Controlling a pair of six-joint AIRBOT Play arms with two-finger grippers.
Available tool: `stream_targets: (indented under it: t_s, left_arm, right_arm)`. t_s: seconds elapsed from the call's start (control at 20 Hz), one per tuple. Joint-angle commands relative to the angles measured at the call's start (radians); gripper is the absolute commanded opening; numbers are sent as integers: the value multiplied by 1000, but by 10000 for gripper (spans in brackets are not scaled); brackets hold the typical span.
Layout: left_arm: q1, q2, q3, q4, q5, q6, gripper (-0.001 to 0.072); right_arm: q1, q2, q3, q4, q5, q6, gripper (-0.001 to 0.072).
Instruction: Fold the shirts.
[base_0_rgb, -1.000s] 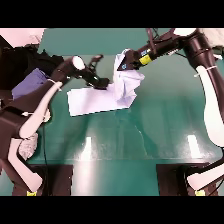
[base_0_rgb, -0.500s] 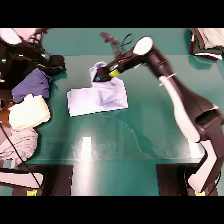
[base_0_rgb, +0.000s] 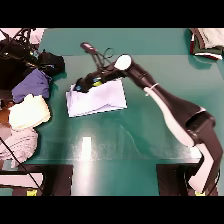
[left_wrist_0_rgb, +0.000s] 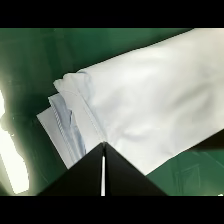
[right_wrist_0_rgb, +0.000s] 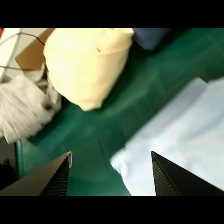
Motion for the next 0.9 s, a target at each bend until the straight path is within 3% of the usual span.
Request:
stream_targets:
  t_s: [0.0,0.15,0.25,0.55,0.85]
  left_arm:
    - [1,2,-2,1,-20,2,21]
    - [1,0,-2,0,-14,2,21]
    - [1,0,-2,-1,-8,1,21]
    - [-2,0,-2,-11,15,1,21]
    - [-2,0,-2,-12,14,1,21]
  right_arm:
    - [-136,125,-190,-190,94,61,568]
    - [-314,211,-388,-196,111,112,577]
    - [-413,221,-465,-137,126,112,698]
    - [-459,109,-546,15,136,116,693]
    - [-365,14,-546,224,9,63,669]
